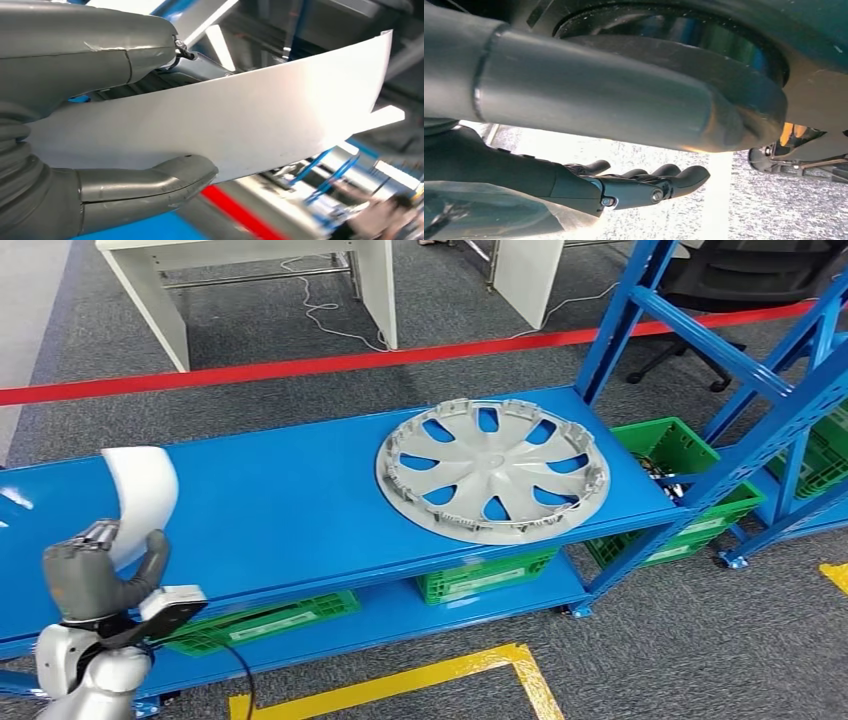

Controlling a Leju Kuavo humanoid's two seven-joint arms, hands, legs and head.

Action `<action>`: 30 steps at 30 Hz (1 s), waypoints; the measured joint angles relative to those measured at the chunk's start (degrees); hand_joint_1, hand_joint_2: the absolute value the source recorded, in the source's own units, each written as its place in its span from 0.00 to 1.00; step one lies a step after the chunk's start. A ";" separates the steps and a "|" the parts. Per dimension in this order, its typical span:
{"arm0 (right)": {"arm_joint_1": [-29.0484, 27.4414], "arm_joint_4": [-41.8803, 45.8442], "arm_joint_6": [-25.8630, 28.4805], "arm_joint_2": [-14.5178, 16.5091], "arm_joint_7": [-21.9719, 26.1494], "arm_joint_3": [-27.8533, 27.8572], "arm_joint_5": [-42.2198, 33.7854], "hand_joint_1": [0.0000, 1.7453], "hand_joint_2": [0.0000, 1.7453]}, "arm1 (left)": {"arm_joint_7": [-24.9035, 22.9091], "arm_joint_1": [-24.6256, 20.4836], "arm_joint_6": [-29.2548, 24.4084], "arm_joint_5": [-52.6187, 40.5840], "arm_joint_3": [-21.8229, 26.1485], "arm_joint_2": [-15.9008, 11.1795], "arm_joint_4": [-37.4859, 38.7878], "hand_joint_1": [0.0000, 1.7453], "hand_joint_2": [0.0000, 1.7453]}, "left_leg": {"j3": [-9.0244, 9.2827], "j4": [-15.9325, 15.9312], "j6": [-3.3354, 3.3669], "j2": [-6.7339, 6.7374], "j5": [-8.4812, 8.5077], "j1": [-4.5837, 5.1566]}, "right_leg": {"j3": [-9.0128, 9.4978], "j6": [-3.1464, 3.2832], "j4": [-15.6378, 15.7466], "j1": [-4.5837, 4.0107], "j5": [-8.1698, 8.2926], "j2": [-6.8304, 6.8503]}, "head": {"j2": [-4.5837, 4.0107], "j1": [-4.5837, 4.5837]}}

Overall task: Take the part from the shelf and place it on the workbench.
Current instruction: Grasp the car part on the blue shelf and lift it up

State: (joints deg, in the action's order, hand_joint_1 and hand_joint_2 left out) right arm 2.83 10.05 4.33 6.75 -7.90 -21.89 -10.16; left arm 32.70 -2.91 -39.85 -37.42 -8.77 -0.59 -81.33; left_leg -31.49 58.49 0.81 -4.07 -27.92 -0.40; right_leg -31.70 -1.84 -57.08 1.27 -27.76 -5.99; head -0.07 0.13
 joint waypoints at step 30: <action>-0.45 -0.22 2.22 0.11 9.13 0.06 -0.15 0.00 0.00 | 7.56 11.39 7.05 28.27 -15.19 -2.25 -27.97 1.00 1.00 | 5.18 0.02 -0.14 4.20 -4.00 0.14 | -4.60 1.47 -1.29 -0.73 3.36 5.90 | 0.00 -0.78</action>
State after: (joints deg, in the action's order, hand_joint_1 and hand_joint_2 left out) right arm 2.39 9.84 6.55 6.86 1.22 -21.84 -10.32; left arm 40.26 8.48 -32.80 -9.15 -23.97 -2.84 -109.30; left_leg -26.31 58.51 0.67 0.14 -31.93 -0.26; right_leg -36.30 -0.38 -58.36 0.54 -24.41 -0.08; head -0.07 -0.65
